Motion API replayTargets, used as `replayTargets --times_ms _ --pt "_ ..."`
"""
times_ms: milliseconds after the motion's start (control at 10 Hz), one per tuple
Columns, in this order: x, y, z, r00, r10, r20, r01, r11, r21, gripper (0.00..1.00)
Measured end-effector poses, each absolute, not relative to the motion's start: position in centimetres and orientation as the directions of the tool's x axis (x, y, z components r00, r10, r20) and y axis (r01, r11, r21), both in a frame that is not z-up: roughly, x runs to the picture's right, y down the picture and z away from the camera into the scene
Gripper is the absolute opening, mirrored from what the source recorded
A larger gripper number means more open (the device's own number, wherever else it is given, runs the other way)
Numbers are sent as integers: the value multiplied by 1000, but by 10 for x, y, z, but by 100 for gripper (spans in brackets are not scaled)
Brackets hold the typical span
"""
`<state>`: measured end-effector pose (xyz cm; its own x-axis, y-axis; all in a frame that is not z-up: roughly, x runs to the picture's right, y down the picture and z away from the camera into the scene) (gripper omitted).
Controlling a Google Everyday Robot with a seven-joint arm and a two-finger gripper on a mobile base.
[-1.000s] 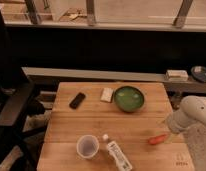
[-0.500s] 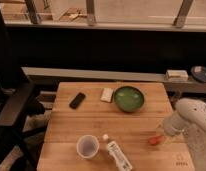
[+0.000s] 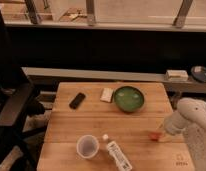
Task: Place the pepper on the white sponge
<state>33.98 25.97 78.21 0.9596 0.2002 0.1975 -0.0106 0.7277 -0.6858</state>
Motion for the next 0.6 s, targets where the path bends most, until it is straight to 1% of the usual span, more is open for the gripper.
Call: replayTargets --times_ms 100,300,500,600 --pt "343 251 779 960 200 194 -18 741 -672 2" --pt "348 214 772 964 194 183 -40 783 -621 0" --pt "331 146 772 962 189 197 -58 846 -530 0" --pt "312 103 769 959 185 214 -64 879 -472 0"
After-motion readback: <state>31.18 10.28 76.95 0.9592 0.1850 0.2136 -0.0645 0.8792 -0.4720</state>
